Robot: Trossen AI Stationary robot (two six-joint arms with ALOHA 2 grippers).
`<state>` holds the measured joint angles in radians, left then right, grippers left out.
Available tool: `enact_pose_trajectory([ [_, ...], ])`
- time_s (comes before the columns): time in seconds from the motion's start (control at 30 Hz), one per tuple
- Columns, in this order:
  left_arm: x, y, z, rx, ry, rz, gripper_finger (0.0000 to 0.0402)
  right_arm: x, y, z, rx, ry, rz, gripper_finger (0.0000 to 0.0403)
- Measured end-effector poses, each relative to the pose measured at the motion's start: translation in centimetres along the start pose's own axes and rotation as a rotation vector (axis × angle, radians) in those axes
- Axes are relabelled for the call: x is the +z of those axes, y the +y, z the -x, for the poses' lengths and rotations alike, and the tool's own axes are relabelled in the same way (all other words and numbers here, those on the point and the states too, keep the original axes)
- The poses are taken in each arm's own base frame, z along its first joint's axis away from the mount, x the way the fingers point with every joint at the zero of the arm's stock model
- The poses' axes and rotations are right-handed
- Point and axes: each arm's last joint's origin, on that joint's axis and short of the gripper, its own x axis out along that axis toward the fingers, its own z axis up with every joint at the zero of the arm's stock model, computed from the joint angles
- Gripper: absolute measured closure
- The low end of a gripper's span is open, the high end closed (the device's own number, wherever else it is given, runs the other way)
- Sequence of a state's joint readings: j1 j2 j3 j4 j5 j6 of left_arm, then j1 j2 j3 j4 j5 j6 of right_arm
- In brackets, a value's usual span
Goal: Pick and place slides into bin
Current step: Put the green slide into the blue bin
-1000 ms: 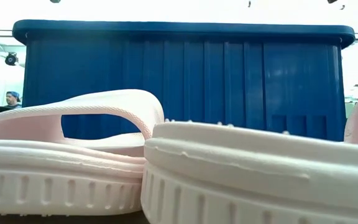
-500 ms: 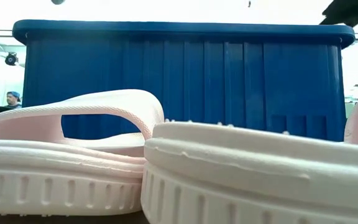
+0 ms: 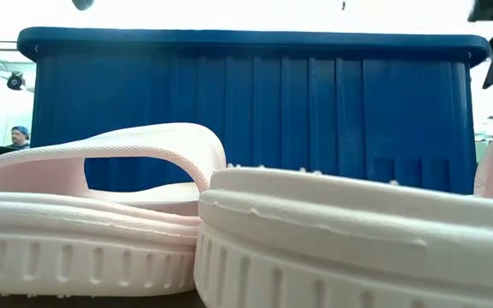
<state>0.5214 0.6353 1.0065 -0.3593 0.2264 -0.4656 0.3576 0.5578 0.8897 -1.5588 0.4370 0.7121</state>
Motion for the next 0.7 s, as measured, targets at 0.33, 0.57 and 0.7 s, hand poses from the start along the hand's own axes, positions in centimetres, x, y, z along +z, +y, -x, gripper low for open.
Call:
enact_pose_trajectory([
  [0.33,0.0,0.0,0.0,0.000,-0.001,0.000,0.0208,-1.7,1.0,-3.7,-0.057,0.134,-0.006,0.0155],
  [0.57,0.0,0.1,-0.5,0.003,0.006,0.002,0.0208,-2.1,1.6,-5.2,-0.066,0.146,0.029,0.0157],
  [0.7,-0.1,0.3,-1.0,0.010,0.020,0.006,0.0208,-1.1,1.9,-4.5,-0.093,0.131,-0.035,0.0149],
])
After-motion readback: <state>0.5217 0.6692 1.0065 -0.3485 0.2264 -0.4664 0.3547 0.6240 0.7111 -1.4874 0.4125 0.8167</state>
